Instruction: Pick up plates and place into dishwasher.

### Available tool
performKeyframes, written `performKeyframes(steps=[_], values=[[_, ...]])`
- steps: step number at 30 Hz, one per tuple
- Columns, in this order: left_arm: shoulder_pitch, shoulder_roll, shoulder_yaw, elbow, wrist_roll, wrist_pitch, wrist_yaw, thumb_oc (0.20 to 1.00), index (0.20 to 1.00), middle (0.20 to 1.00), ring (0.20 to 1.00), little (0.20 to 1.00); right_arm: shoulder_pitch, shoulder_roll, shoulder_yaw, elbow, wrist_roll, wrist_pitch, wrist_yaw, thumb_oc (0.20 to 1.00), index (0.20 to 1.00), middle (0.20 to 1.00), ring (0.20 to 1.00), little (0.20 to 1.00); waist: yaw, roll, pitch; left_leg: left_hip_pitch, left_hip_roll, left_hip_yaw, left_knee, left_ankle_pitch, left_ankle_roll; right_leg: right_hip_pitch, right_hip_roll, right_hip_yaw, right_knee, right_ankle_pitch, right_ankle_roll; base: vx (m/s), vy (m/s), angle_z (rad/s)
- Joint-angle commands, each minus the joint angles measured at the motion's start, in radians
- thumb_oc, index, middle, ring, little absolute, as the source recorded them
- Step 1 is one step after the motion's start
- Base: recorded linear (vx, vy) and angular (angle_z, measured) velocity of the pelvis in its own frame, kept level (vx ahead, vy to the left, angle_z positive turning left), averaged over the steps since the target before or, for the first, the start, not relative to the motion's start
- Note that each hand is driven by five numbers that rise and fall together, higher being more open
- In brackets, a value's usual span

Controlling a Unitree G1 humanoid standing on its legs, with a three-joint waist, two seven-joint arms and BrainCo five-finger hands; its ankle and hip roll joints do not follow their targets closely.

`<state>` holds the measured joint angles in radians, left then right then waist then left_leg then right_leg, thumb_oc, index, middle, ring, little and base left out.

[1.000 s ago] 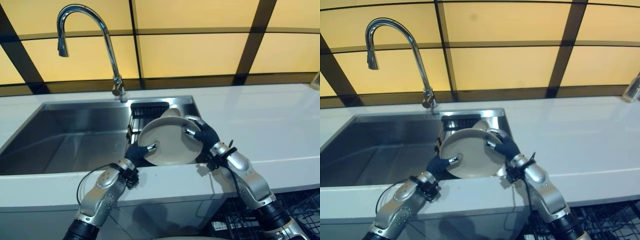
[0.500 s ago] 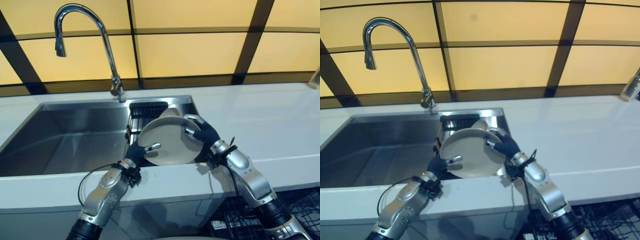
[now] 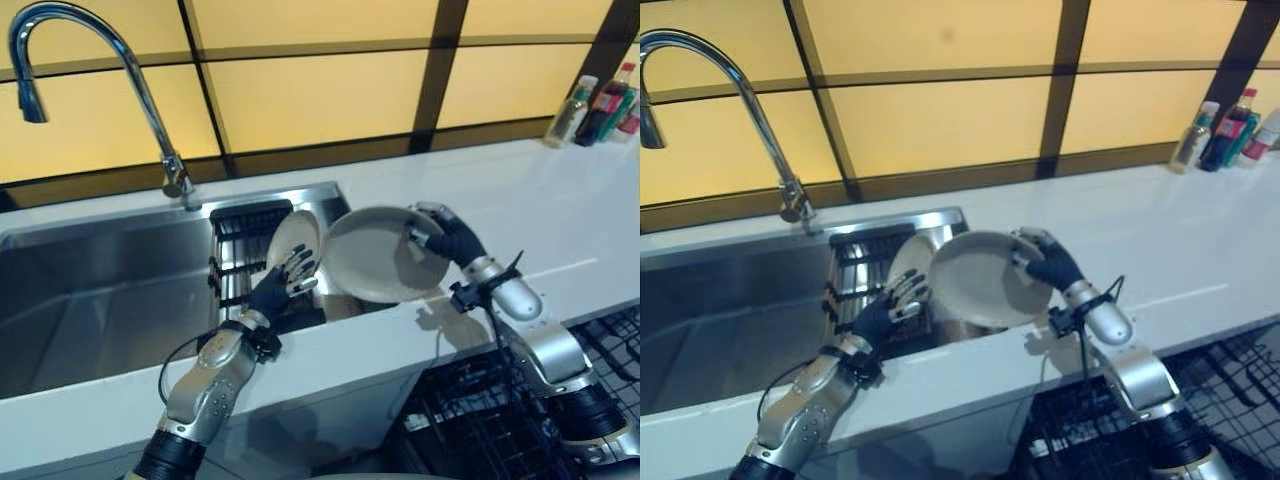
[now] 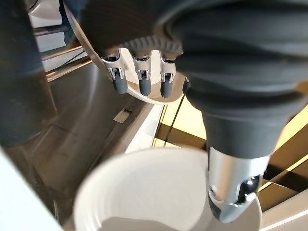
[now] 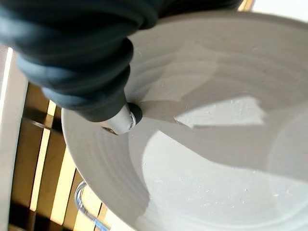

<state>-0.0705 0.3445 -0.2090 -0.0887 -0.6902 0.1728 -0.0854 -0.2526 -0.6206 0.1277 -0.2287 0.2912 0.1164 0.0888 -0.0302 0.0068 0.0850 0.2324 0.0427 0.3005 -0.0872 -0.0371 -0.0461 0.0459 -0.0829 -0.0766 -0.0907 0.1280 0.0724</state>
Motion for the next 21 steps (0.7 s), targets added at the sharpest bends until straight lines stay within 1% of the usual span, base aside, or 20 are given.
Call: performKeyframes(steps=[1,8,9,14,17,18,19,20,21], values=[[-0.113,-0.006,0.011,0.060,-0.035,-0.047,-0.020,1.000,1.000,1.000,1.000,1.000,-0.116,-0.040,-0.088,-0.032,-0.024,-0.038,-0.065,0.200,0.200,0.200,0.200,0.200,-0.039,-0.032,-0.041,-0.042,-0.026,0.003,0.045,-0.105,0.061,0.026,0.009,-0.047,0.003,-0.124,0.047,0.00,-0.044,-0.08],[-0.096,0.002,0.045,0.071,-0.032,-0.045,-0.043,1.000,1.000,1.000,1.000,1.000,-0.067,-0.101,-0.202,-0.034,-0.035,-0.034,-0.126,0.200,0.200,0.200,0.200,0.200,-0.071,-0.035,-0.053,-0.044,-0.021,0.034,0.056,-0.121,0.066,0.007,0.024,-0.009,0.003,-0.119,0.041,0.02,-0.059,-0.14],[-0.092,0.004,0.053,0.073,-0.032,-0.046,-0.043,1.000,1.000,1.000,1.000,1.000,-0.047,-0.111,-0.229,-0.033,-0.031,-0.039,-0.135,0.200,0.200,0.200,0.200,0.200,-0.082,-0.034,-0.052,-0.040,-0.019,0.037,0.061,-0.129,0.069,0.008,0.028,-0.003,0.003,-0.120,0.041,0.03,-0.071,-0.13],[-0.080,0.002,0.077,0.090,-0.024,-0.060,-0.049,1.000,1.000,1.000,1.000,1.000,0.030,-0.113,-0.295,-0.023,-0.046,-0.050,-0.164,0.200,0.200,0.200,0.200,0.200,-0.106,-0.034,-0.052,-0.038,-0.017,0.057,0.082,-0.148,0.077,0.003,0.034,0.017,0.003,-0.117,0.036,0.05,-0.076,-0.09],[-0.066,0.003,0.105,0.083,-0.005,-0.100,-0.011,1.000,1.000,1.000,1.000,1.000,0.106,-0.098,-0.337,-0.011,-0.066,-0.062,-0.184,0.200,0.200,0.200,0.200,0.200,-0.120,-0.034,-0.053,-0.036,-0.017,0.071,0.096,-0.162,0.085,-0.005,0.038,0.034,0.003,-0.114,0.035,0.06,-0.100,-0.15],[-0.058,0.005,0.139,0.076,-0.025,-0.125,0.030,1.000,1.000,1.000,1.000,1.000,0.152,-0.085,-0.357,-0.006,-0.077,-0.072,-0.191,0.200,0.200,0.200,0.200,0.200,-0.129,-0.034,-0.054,-0.035,-0.018,0.082,0.106,-0.170,0.089,-0.012,0.038,0.043,0.003,-0.111,0.034,0.05,-0.090,-0.16],[-0.055,0.004,0.149,0.076,-0.031,-0.127,0.038,1.000,1.000,1.000,1.000,1.000,0.162,-0.079,-0.361,-0.005,-0.081,-0.074,-0.193,0.200,0.200,0.200,0.200,0.200,-0.131,-0.034,-0.055,-0.036,-0.018,0.086,0.112,-0.173,0.090,-0.015,0.038,0.046,0.003,-0.110,0.034,0.07,-0.119,-0.16],[-0.051,0.003,0.184,0.078,-0.038,-0.150,0.077,1.000,1.000,1.000,1.000,1.000,0.184,-0.065,-0.372,0.001,-0.095,-0.073,-0.205,0.200,0.200,0.200,0.200,0.200,-0.140,-0.034,-0.054,-0.037,-0.018,0.098,0.129,-0.184,0.093,-0.021,0.037,0.053,0.003,-0.107,0.034,0.13,-0.042,-0.20],[-0.047,0.006,0.213,0.079,-0.042,-0.149,0.093,1.000,1.000,1.000,1.000,1.000,0.204,-0.058,-0.385,0.005,-0.098,-0.076,-0.207,0.200,0.200,0.200,0.200,0.200,-0.147,-0.024,-0.055,-0.031,-0.016,0.088,0.143,-0.213,0.098,-0.016,0.039,0.058,0.003,-0.121,0.042,0.15,-0.064,-0.26]])
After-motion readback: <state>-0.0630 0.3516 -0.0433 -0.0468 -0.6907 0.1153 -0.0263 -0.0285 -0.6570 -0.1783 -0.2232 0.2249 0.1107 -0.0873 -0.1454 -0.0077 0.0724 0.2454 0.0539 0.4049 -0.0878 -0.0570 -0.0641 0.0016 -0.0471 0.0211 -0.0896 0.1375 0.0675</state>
